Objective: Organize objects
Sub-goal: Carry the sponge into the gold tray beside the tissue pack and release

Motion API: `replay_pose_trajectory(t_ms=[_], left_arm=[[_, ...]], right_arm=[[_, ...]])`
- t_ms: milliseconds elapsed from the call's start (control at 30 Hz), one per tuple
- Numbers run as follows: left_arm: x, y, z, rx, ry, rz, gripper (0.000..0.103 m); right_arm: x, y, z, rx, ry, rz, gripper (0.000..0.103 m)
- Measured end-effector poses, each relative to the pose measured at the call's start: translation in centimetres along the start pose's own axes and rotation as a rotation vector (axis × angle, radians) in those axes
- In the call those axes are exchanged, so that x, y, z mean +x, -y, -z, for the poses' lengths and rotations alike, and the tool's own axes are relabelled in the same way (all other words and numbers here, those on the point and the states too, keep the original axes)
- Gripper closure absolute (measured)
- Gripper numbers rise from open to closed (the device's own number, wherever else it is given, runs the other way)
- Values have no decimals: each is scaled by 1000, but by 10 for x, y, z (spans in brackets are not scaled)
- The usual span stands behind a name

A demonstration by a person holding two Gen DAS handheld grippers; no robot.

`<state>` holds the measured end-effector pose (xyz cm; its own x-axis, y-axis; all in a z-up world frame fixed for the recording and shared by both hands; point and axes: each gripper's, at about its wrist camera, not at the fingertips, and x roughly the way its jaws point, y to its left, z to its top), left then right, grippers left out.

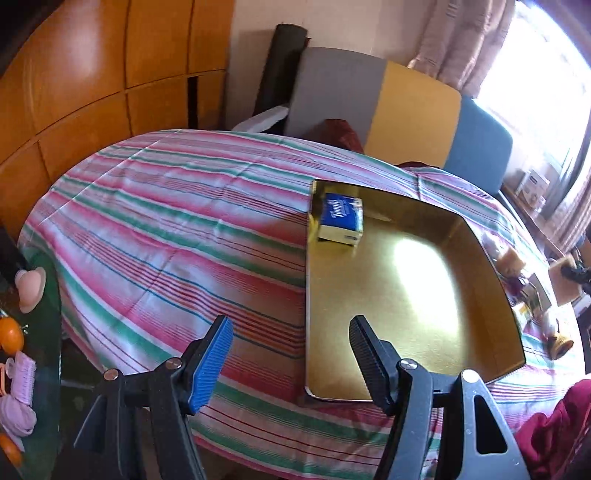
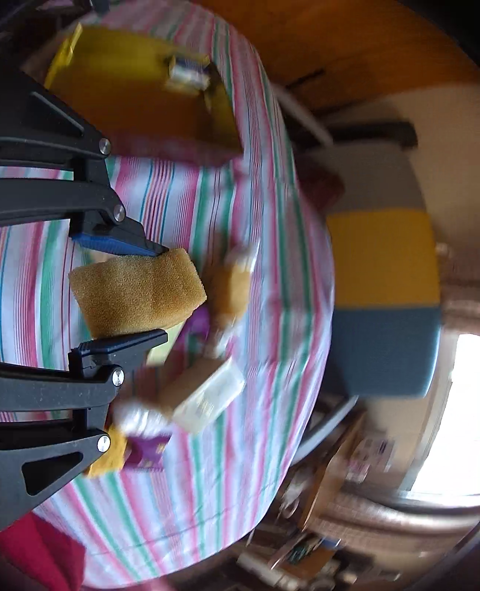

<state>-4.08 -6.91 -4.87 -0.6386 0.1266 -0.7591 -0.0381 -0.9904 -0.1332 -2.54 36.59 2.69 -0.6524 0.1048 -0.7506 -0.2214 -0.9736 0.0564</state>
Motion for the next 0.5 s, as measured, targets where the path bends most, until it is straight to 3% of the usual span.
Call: replay_pose_trajectory(t_ms=[133, 267, 500], left_arm=[[1, -6, -1, -13, 0, -16, 37], [3, -11, -1, -28, -10, -12, 37], [10, -19, 0, -56, -32, -5, 37]], right_arm=[[5, -86, -5, -96, -36, -192, 65], [33, -169, -1, -140, -139, -370, 65], [96, -260, 1, -94, -277, -479, 65]])
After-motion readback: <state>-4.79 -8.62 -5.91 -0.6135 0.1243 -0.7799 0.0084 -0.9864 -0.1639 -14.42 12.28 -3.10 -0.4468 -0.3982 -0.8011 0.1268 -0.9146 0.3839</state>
